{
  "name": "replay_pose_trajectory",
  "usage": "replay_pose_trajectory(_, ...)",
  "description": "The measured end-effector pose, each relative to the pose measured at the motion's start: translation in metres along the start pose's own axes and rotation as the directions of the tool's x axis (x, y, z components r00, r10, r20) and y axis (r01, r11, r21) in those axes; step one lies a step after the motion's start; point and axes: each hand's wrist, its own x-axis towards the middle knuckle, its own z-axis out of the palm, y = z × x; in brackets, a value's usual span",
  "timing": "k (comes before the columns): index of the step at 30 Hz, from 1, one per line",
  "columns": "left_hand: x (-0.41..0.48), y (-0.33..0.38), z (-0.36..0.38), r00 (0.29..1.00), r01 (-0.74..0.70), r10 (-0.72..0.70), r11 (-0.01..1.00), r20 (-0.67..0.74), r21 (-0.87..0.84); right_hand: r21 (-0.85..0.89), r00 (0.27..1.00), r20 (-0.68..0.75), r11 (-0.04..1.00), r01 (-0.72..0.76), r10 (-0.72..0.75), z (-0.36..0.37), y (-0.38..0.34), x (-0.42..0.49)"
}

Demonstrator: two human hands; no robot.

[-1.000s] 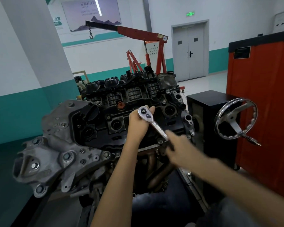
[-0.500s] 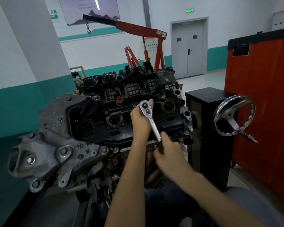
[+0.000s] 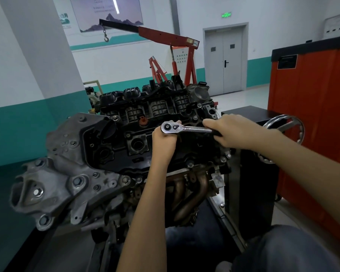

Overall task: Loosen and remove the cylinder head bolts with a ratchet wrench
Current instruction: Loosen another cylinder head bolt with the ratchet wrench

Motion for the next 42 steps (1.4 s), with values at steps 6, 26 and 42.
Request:
replay_pose_trajectory(6, -0.008, 0.002, 0.016, 0.993, 0.021, -0.027, 0.999, -0.111, -0.047, 0.684, 0.932, -0.025, 0.686, -0.249, 0.362, 0.067, -0.093, -0.051)
replay_pose_trajectory(26, -0.011, 0.002, 0.007, 0.995, 0.033, -0.037, 0.998, -0.092, -0.047, 0.268, 0.987, -0.046, 0.954, -0.138, 0.156, 0.031, -0.027, -0.028)
replay_pose_trajectory(42, -0.001, 0.002, 0.002, 1.0, 0.012, -0.014, 0.994, 0.018, 0.11, -0.039, 0.998, 0.055, 0.999, 0.016, -0.014, -0.002, 0.016, -0.001)
